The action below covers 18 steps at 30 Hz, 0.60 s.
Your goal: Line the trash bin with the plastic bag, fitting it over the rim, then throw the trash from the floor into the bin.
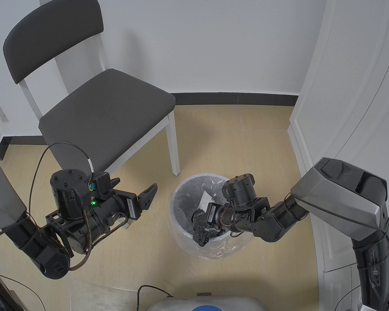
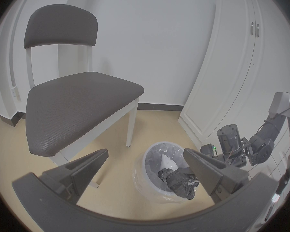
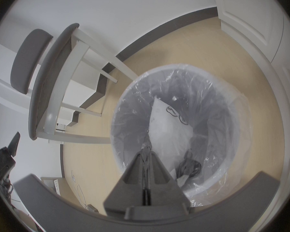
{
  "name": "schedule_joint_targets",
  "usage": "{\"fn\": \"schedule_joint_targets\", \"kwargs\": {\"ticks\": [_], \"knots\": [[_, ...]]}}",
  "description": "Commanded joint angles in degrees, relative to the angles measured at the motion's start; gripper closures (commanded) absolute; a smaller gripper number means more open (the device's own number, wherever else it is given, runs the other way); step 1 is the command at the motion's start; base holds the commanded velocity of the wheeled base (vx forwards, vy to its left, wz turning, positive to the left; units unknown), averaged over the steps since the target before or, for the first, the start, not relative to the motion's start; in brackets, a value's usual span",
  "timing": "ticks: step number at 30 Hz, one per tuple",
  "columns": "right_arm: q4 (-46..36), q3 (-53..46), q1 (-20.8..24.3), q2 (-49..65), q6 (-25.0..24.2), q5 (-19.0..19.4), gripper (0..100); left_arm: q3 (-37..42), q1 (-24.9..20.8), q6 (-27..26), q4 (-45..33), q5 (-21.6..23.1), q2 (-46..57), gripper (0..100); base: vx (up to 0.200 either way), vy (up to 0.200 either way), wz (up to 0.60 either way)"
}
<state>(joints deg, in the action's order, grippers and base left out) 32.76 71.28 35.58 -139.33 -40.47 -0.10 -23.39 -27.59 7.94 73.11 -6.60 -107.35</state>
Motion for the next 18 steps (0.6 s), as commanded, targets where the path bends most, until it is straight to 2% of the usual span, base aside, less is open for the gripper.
{"fn": "schedule_joint_targets", "kwargs": {"ticks": [1,7,18], "knots": [[0.03,0.18,0.63,-0.60,-0.04,0.10,100,0.01,-0.10,-0.03,0.02,0.00,-0.32,0,0.000,0.000,0.00],[0.29,4.31,-1.31,-0.42,-0.57,-0.34,100,-0.07,-0.45,-0.03,0.02,0.00,-0.49,0,0.000,0.000,0.00],[0.91,9.76,-2.01,-5.96,-0.31,-0.78,100,-0.07,-1.15,-0.11,0.02,-0.08,-1.99,0,0.000,0.000,0.00]]}}
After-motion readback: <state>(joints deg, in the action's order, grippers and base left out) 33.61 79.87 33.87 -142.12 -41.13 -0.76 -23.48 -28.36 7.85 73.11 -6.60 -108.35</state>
